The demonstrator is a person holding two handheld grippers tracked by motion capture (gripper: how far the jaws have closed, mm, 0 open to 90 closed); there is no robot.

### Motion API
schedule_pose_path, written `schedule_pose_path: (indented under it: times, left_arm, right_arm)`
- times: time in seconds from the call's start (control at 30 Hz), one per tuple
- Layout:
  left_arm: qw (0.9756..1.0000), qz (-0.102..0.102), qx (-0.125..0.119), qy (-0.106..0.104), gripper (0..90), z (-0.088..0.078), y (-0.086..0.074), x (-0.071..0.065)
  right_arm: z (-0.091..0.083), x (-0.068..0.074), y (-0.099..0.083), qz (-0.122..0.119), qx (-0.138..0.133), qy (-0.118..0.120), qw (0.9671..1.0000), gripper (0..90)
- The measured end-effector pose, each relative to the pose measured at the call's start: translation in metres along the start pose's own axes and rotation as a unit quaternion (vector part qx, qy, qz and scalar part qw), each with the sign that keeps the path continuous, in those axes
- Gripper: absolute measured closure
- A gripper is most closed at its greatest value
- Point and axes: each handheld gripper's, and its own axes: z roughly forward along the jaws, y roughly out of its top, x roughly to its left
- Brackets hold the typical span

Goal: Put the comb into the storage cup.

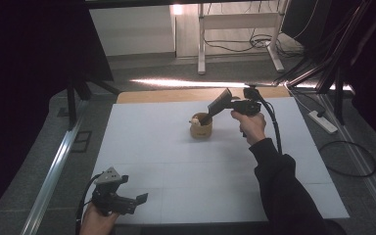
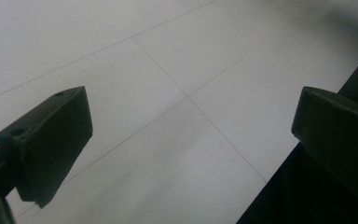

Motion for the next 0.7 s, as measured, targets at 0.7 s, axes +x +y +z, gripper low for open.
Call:
schedule_pose_path:
  times: [0.7]
  left_arm:
    - [1.0, -0.001, 0.001, 0.0, 0.0, 0.0003, 0.0001, -0.0001]
  right_arm:
    - [-0.0005, -0.0027, -0.0018, -0.009, 0.004, -0.021, 0.9997, 70.6]
